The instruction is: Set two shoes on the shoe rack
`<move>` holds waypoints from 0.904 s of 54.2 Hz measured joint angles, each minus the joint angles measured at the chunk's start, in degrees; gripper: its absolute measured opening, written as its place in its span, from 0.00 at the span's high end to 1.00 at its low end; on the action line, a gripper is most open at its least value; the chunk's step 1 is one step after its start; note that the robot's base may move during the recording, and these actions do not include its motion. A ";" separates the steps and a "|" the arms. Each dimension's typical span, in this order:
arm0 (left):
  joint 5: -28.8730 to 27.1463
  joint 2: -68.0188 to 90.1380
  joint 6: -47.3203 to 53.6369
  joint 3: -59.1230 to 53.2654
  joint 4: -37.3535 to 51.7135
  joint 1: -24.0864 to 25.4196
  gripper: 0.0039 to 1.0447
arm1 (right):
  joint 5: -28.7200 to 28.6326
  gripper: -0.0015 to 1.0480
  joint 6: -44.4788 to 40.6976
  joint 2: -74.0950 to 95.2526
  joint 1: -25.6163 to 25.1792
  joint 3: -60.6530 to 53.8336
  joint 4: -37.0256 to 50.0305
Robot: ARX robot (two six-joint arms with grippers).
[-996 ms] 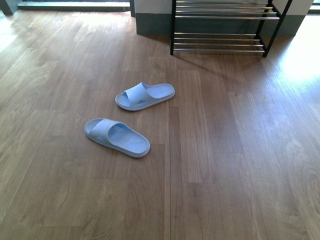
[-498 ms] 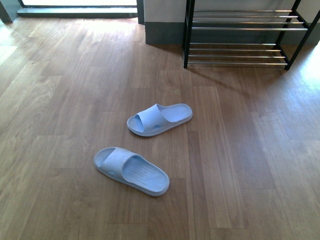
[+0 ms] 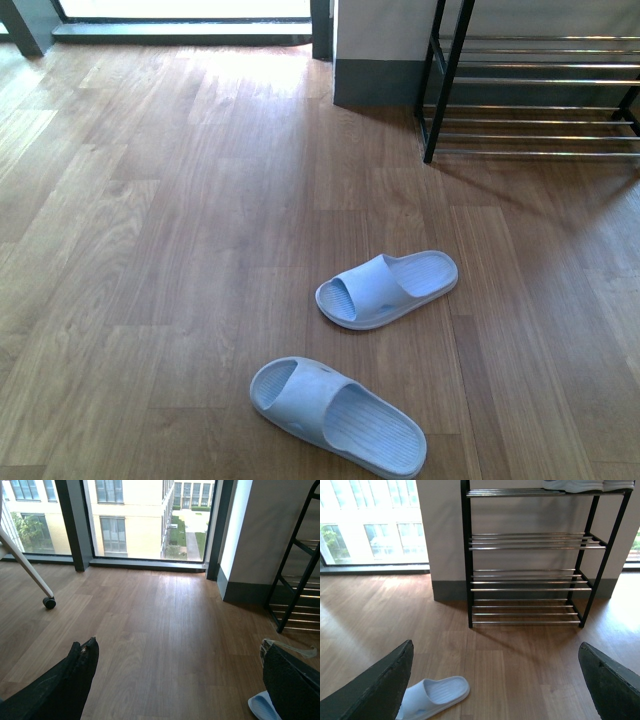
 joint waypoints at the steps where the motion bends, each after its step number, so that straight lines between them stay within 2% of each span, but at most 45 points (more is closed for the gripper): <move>1: 0.02 0.00 0.00 0.00 0.00 0.00 0.09 | -0.02 0.09 0.00 0.00 0.00 0.00 0.00; 31: 0.04 0.00 0.00 0.00 0.00 0.00 0.09 | -0.76 0.09 -0.98 0.11 -0.15 0.00 -0.09; 34: 0.02 0.00 0.00 0.00 0.00 0.00 0.09 | -11.37 0.09 -12.33 1.77 -3.37 0.57 -2.78; 35: 0.02 0.00 0.00 0.00 0.00 0.00 0.09 | -12.13 0.09 -13.35 2.14 -3.85 0.66 -3.08; 36: 0.04 0.00 0.00 0.00 0.00 0.00 0.09 | -16.09 0.09 -18.43 3.13 -4.46 0.83 -3.61; 38: 0.09 0.00 0.00 0.00 0.00 0.00 0.09 | -19.19 0.09 -28.81 5.73 -4.48 1.49 -3.50; 42: 0.09 0.00 0.00 0.00 0.00 0.00 0.09 | -16.46 0.09 -40.61 16.50 -4.22 6.29 4.28; 49: 0.09 0.00 0.00 0.00 0.00 0.00 0.09 | -13.20 0.09 -45.09 38.69 -4.37 12.61 20.55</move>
